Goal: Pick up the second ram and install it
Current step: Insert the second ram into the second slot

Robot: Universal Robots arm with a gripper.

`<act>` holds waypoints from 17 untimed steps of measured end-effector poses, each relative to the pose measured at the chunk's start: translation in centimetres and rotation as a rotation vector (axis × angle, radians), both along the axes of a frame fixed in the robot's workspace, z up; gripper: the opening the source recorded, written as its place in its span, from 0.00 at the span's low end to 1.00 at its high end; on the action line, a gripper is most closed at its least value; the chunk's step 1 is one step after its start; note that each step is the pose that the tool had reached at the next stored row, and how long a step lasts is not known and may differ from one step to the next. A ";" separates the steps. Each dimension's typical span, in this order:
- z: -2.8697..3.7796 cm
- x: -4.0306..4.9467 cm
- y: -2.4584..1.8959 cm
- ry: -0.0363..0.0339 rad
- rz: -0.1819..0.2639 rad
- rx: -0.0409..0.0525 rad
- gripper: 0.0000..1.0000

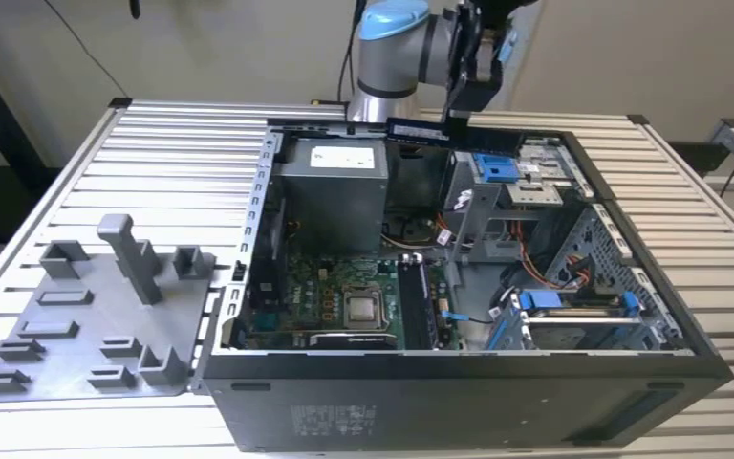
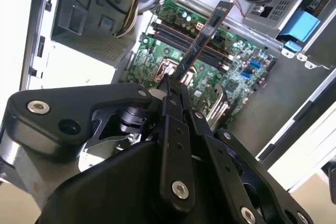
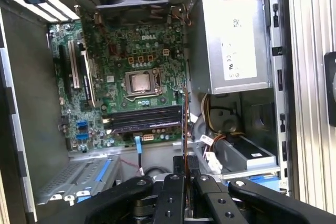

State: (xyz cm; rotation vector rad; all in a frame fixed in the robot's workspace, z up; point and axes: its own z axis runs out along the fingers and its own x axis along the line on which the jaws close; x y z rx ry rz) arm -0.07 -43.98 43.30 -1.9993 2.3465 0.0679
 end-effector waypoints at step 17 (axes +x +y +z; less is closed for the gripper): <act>-0.02 0.00 0.00 0.0000 -0.162 0.0000 0.13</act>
